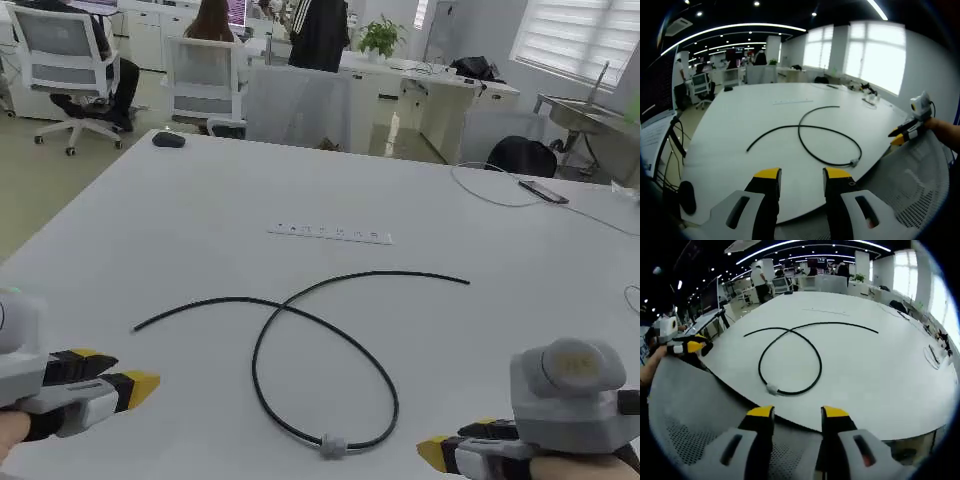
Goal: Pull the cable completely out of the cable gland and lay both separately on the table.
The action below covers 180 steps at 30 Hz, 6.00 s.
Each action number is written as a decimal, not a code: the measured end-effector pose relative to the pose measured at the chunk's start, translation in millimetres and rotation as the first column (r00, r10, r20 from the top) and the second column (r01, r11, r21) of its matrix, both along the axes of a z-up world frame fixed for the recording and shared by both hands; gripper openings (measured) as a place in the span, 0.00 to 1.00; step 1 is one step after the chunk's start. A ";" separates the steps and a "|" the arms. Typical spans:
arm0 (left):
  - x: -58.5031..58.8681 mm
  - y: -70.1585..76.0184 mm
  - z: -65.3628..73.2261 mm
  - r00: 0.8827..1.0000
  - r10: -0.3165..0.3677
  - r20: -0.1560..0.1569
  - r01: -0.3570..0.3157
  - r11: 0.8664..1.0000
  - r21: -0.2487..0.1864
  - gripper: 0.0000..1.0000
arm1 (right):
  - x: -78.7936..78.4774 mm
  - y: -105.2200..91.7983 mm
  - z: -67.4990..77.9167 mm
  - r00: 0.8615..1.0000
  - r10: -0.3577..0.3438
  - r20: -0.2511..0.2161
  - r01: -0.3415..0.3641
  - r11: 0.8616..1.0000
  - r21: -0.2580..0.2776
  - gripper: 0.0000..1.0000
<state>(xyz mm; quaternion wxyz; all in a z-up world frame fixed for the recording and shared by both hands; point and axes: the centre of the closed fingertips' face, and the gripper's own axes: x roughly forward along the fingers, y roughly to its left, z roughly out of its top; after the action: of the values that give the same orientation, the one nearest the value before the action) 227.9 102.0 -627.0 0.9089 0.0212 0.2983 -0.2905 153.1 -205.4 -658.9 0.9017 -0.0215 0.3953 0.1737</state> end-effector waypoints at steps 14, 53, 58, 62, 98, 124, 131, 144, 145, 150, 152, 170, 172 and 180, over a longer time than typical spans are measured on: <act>1.5 2.5 -0.4 1.000 0.027 -0.006 -0.027 0.999 -0.025 0.30 | 1.4 -1.0 -1.9 1.000 -0.003 -0.004 0.003 1.000 0.001 0.36; -1.3 4.0 -3.5 1.000 0.019 -0.024 -0.019 1.000 -0.013 0.25 | -4.0 -3.6 -8.8 0.998 -0.028 -0.057 0.028 1.000 0.007 0.37; -1.4 3.3 -3.4 1.000 0.016 -0.023 -0.016 1.000 -0.014 0.25 | -4.5 -3.2 -9.2 0.998 -0.030 -0.061 0.030 0.999 0.009 0.36; -1.4 2.8 -3.4 1.000 0.013 -0.023 -0.014 1.000 -0.015 0.25 | -5.0 -3.4 -9.6 0.997 -0.032 -0.066 0.033 0.999 0.009 0.36; -3.0 -8.8 4.7 0.997 -0.070 0.032 0.071 0.997 -0.028 0.24 | -8.2 -14.1 -12.4 0.988 -0.116 -0.102 0.119 0.993 0.020 0.39; -32.1 -139.4 3.2 0.790 -0.612 -0.032 0.596 0.755 0.272 0.33 | -17.6 13.9 2.7 0.979 0.176 -0.101 -0.166 0.981 0.099 0.37; -23.7 -190.7 -46.2 0.679 -0.721 -0.138 0.720 0.618 0.316 0.35 | -18.9 11.9 19.6 0.979 0.198 -0.047 -0.188 0.969 0.162 0.37; -26.9 -231.3 -119.7 0.543 -0.786 -0.297 0.836 0.474 0.276 0.29 | -14.4 2.0 34.4 0.982 0.187 0.006 -0.185 0.966 0.182 0.35; -26.3 -230.9 -123.1 0.537 -0.787 -0.304 0.839 0.463 0.286 0.28 | -14.5 1.3 35.3 0.983 0.184 0.007 -0.182 0.966 0.184 0.35; -15.6 -229.6 -130.4 0.566 -0.771 -0.292 0.814 0.466 0.346 0.29 | -13.7 -1.4 36.5 0.984 0.179 0.012 -0.178 0.966 0.187 0.35; -16.4 -231.6 -131.0 0.568 -0.769 -0.293 0.815 0.475 0.332 0.28 | -12.6 -2.7 35.7 0.984 0.177 0.010 -0.176 0.967 0.186 0.35; -33.5 -235.1 -53.8 0.628 -0.747 -0.215 0.777 0.617 0.125 0.16 | -3.3 22.3 42.9 0.957 0.289 0.015 -0.287 0.942 0.172 0.34; -36.0 -232.1 -39.3 0.637 -0.745 -0.196 0.769 0.631 0.102 0.16 | -1.7 29.3 45.8 0.947 0.320 0.020 -0.319 0.932 0.174 0.33; -51.6 -219.5 15.6 0.667 -0.740 -0.079 0.742 0.653 0.151 0.16 | 5.0 53.7 56.5 0.864 0.503 0.025 -0.501 0.851 0.158 0.32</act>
<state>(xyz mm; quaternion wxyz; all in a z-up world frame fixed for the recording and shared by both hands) 176.3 -117.5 -611.3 0.7045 0.2169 0.2920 -0.6094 158.0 -151.7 -602.4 0.8204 -0.0502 0.3686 0.4342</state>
